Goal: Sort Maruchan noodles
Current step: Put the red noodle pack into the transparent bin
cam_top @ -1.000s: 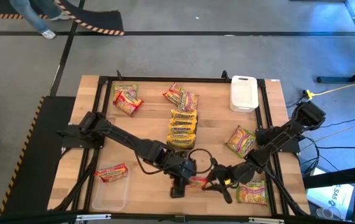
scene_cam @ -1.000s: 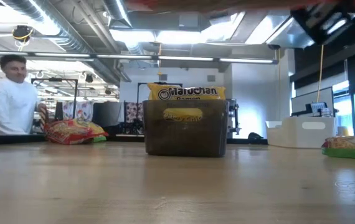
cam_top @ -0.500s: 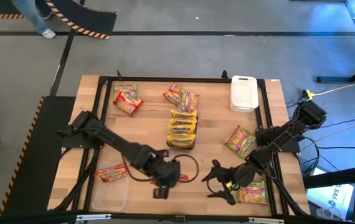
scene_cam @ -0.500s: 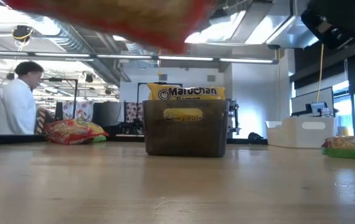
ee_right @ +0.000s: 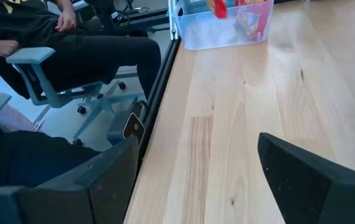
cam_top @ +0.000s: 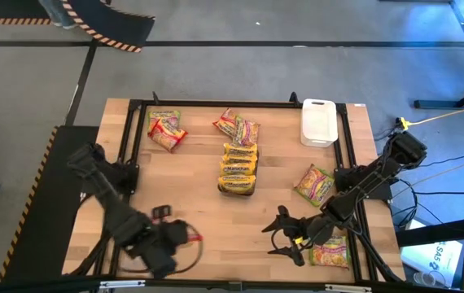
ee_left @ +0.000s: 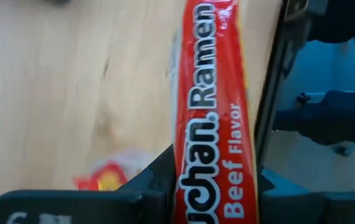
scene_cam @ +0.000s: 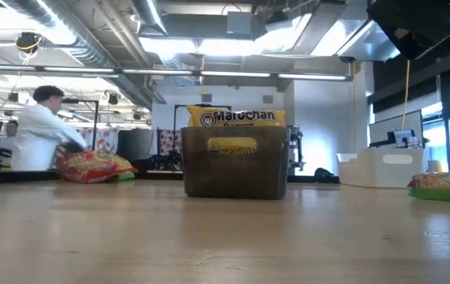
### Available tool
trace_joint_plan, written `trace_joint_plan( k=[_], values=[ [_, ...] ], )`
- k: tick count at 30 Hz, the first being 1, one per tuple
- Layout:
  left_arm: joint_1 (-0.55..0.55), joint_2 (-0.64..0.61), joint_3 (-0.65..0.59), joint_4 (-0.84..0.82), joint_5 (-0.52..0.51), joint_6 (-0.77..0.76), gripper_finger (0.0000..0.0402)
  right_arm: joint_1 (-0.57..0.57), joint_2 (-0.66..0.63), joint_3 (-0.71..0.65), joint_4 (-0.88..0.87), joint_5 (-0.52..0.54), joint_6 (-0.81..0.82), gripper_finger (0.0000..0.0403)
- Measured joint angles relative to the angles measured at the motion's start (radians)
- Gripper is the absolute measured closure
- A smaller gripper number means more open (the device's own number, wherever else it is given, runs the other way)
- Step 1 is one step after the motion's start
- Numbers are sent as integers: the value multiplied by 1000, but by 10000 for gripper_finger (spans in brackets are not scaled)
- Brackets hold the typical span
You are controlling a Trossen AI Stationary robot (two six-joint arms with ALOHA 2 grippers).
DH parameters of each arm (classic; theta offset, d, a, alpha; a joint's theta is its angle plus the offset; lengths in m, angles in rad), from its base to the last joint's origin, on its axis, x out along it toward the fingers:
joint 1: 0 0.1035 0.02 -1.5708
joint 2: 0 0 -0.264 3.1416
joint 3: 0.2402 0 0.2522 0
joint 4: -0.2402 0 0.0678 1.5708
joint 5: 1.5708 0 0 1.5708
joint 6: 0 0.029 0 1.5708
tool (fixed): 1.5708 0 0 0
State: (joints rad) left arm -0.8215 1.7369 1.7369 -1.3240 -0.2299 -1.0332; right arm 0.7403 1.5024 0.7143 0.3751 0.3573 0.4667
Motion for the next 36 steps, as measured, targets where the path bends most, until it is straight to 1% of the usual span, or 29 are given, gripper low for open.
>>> trace_joint_plan(
  k=[8, 11, 13, 17, 22, 28, 33, 36],
  values=[
    [-189, -164, -256, 15, -41, -374, 312, 0, 0, 0, 19, 1, -4, 95],
    [-237, -218, -353, 66, -40, -475, 312, 0, 0, 0, 18, 1, -4, 95],
    [-259, -247, -408, 102, -40, -509, 312, 0, 0, 0, 19, 1, -4, 95],
    [-279, -266, -490, 164, -40, -518, 312, -1, 0, 0, 19, 1, -4, 95],
    [-279, -267, -546, 190, -36, -503, 312, -1, 0, 0, 19, 18, -4, 95],
    [-279, -268, -583, 251, -114, -456, 312, -1, 0, 0, 19, 19, -4, 95],
    [-278, -268, -636, 305, -131, -449, 312, -1, 0, 0, 24, 20, -3, 95],
    [-279, -268, -670, 343, -174, -434, 312, -1, 0, 0, 32, 21, -3, 95]
  ],
)
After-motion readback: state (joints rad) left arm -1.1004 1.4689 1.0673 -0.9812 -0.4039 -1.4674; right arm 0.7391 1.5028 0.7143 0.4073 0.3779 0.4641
